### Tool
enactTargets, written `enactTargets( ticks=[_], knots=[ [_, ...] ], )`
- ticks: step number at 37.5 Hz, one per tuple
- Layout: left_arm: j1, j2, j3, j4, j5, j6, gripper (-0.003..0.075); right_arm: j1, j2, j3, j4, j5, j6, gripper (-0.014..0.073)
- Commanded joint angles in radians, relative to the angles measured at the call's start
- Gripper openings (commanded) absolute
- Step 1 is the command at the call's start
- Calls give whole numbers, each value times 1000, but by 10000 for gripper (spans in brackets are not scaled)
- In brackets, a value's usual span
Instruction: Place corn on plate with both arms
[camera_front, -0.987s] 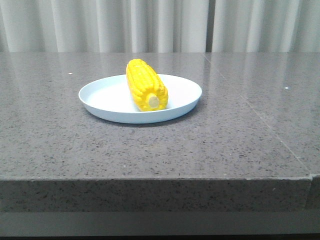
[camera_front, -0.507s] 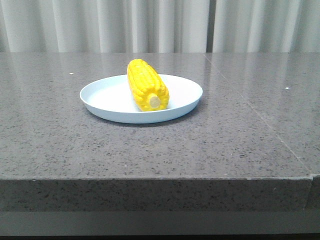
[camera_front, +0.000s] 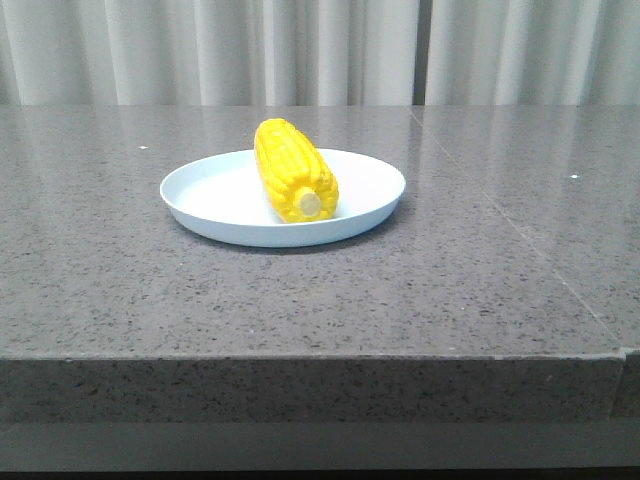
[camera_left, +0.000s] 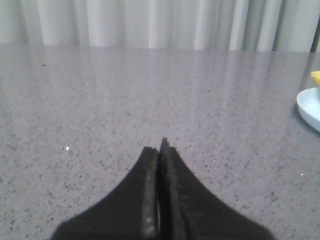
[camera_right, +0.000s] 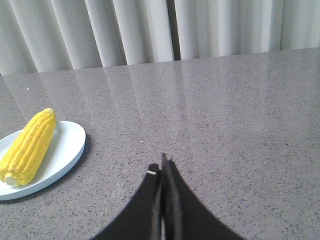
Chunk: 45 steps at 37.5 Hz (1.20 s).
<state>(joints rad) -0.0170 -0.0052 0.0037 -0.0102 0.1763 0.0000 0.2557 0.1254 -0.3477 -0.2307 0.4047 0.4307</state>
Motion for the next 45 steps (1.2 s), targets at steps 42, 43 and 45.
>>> enactTargets(
  ticks=[42, 43, 45],
  knots=[
    [11, -18, 29, -8, -53, 0, -20, -5, 12, -23, -25, -79, -3, -67],
    [11, -18, 29, -8, -53, 0, -20, -5, 12, -23, -25, -79, -3, -67],
    [11, -18, 29, -8, -53, 0, -20, -5, 12, -23, -25, -79, -3, -67]
  ],
)
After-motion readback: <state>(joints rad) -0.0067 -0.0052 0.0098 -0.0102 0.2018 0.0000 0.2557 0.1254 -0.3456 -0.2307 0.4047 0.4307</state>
